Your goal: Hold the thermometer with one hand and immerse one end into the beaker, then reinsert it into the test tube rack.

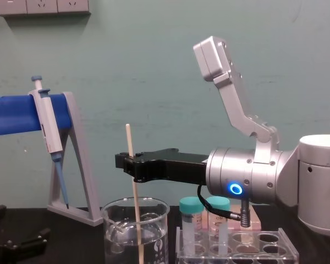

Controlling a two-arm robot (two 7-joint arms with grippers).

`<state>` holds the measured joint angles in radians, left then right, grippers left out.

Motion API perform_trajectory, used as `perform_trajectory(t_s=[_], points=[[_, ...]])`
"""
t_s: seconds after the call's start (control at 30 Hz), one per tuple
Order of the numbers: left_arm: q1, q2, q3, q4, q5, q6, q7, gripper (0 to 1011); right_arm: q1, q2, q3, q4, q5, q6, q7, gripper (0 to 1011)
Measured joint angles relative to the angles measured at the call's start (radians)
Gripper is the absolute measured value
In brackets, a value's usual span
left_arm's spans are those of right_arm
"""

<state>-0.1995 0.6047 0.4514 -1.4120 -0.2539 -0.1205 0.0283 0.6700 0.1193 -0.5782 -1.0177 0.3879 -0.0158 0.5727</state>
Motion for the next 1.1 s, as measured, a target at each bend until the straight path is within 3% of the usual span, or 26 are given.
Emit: perform_trajectory(t_s=[1.1], points=[[0.000,0.000,0.000,0.000,0.000,0.000,0.000,1004,0.001,0.000,0.000,-0.001,0.000,0.000,-0.001,47]])
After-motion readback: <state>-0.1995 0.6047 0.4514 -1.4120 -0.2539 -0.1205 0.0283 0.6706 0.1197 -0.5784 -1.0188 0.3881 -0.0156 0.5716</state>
